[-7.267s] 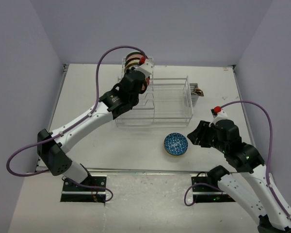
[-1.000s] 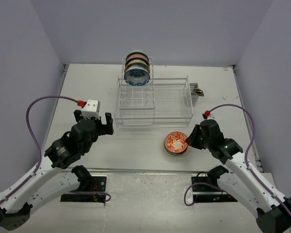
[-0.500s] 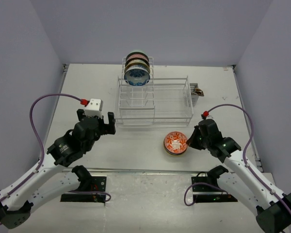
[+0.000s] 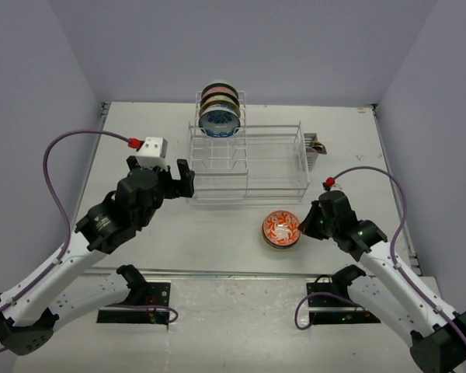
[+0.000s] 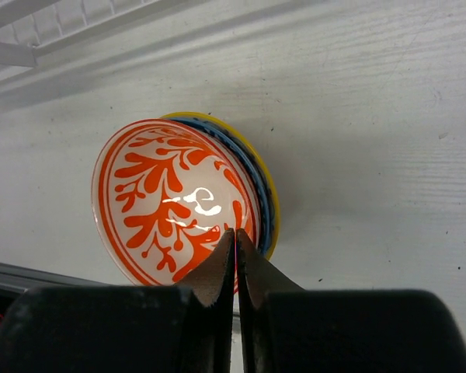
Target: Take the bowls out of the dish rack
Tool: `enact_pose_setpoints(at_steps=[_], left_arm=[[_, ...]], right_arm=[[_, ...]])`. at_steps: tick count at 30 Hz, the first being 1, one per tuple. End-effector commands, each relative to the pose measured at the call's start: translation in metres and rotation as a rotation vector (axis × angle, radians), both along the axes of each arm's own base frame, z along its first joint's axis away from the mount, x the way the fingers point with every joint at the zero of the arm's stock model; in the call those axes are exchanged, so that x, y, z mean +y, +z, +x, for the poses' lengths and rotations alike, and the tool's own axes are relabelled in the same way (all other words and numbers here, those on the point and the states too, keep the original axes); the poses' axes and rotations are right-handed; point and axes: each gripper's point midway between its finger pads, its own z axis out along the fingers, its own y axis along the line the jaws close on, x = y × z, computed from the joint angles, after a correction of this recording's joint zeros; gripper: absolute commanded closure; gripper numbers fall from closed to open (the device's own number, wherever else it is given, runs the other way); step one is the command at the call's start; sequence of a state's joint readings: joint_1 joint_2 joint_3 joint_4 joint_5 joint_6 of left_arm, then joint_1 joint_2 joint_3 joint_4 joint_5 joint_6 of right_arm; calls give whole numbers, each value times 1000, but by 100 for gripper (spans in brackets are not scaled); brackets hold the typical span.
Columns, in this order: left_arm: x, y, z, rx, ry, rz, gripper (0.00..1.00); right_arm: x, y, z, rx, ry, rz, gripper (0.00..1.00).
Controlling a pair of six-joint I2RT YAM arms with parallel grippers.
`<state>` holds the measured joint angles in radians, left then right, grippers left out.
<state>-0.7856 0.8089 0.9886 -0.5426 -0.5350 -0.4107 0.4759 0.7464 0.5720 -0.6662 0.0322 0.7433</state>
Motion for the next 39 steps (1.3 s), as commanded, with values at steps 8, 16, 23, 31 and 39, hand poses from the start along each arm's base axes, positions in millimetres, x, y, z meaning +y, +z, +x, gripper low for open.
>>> enact_pose_setpoints(at_steps=[8, 16, 23, 31, 39], left_arm=[[-30, 99, 61, -116, 25, 183, 0], [-67, 114, 104, -187, -91, 435, 2], [-95, 89, 138, -174, -159, 625, 13], [-95, 77, 169, -185, -47, 761, 35], [-99, 65, 180, -175, -30, 809, 55]], right_arm=[[-19, 116, 0, -281, -4, 17, 72], [-32, 145, -12, -361, -5, 1, 57], [-35, 152, -20, -392, 20, 0, 53], [-36, 156, -28, -414, 45, 12, 52], [-37, 161, -32, -431, 52, 16, 52]])
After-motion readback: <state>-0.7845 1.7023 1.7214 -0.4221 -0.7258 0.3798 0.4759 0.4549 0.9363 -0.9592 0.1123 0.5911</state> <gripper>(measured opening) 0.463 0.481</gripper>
